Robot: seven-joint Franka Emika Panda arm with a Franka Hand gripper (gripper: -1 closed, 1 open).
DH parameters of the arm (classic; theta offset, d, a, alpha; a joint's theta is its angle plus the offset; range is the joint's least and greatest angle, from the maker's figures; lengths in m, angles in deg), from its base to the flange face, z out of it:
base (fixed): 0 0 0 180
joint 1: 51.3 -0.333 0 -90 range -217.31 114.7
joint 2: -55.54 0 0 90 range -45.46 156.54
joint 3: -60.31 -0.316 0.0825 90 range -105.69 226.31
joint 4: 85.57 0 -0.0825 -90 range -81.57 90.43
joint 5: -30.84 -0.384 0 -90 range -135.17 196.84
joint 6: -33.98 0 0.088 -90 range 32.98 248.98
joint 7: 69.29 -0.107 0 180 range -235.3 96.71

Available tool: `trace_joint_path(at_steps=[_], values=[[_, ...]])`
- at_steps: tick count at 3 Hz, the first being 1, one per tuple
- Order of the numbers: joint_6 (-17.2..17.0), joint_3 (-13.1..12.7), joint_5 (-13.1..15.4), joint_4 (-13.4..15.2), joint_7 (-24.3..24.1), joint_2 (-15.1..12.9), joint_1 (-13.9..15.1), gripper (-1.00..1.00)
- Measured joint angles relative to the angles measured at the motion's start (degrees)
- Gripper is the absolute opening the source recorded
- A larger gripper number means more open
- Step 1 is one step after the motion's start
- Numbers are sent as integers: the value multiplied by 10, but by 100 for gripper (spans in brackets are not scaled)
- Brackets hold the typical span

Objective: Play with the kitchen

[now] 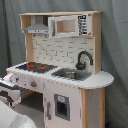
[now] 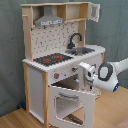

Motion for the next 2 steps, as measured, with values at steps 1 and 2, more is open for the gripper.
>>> trace_joint_path(at_steps=[1,2], values=[[-11,0,-53,0,19,0,-13,100],[-17,0,-107,1,54,0,-23,100]])
